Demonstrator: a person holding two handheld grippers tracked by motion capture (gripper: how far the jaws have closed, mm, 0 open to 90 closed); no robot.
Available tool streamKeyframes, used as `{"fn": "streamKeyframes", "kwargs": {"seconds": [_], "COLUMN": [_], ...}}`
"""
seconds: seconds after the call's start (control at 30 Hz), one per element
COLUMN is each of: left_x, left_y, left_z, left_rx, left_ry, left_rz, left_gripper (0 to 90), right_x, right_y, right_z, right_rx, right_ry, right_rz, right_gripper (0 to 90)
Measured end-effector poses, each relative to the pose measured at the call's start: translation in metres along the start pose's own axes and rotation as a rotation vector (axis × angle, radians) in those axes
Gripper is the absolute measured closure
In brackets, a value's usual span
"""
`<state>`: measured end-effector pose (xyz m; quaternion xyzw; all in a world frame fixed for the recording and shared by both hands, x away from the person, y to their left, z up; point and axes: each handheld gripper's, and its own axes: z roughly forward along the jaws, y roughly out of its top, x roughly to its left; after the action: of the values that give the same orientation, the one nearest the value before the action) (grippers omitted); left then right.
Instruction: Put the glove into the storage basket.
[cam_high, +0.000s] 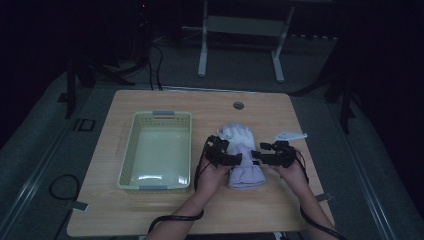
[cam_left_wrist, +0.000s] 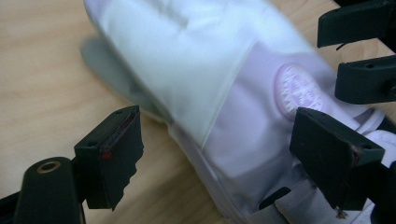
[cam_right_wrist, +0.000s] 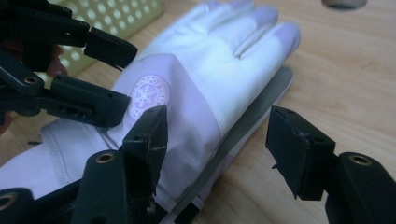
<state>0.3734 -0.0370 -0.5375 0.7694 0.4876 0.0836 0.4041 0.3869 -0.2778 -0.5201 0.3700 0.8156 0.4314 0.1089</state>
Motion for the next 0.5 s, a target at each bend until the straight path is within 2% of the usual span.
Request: {"fn": "streamKeyframes", "kwargs": {"seconds": [0.13, 0.3, 0.33, 0.37, 0.4, 0.43, 0.47, 0.5], "left_x": [0.003, 0.011, 0.011, 0.014, 0.015, 0.015, 0.016, 0.017], "left_y": [-0.006, -0.014, -0.014, -0.016, -0.017, -0.017, -0.017, -0.018], "left_z": [0.008, 0.015, 0.015, 0.018, 0.018, 0.018, 0.019, 0.019], "left_rx": [0.024, 0.045, 0.045, 0.045, 0.042, 0.042, 0.038, 0.038], "left_ry": [-0.013, -0.071, -0.071, -0.101, -0.115, -0.115, -0.132, -0.152], "left_rz": [-0.016, -0.077, -0.077, -0.100, -0.105, -0.105, -0.093, -0.095], "left_gripper": [17.3, 17.4, 17.5, 17.5, 19.1, 20.7, 20.7, 24.9], "right_x": [-0.001, -0.008, -0.008, -0.009, -0.012, -0.012, -0.014, -0.017], "right_y": [-0.010, -0.020, -0.020, -0.022, -0.023, -0.023, -0.023, -0.024], "right_z": [0.012, 0.019, 0.019, 0.021, 0.023, 0.023, 0.024, 0.026], "right_rx": [0.054, 0.074, 0.074, 0.079, 0.090, 0.090, 0.100, 0.109], "right_ry": [-0.001, 0.022, 0.022, 0.031, 0.052, 0.052, 0.068, 0.084], "right_rz": [0.006, 0.053, 0.053, 0.067, 0.105, 0.105, 0.131, 0.160], "right_gripper": [37.9, 37.5, 37.5, 37.6, 38.5, 38.5, 38.8, 40.5]}}
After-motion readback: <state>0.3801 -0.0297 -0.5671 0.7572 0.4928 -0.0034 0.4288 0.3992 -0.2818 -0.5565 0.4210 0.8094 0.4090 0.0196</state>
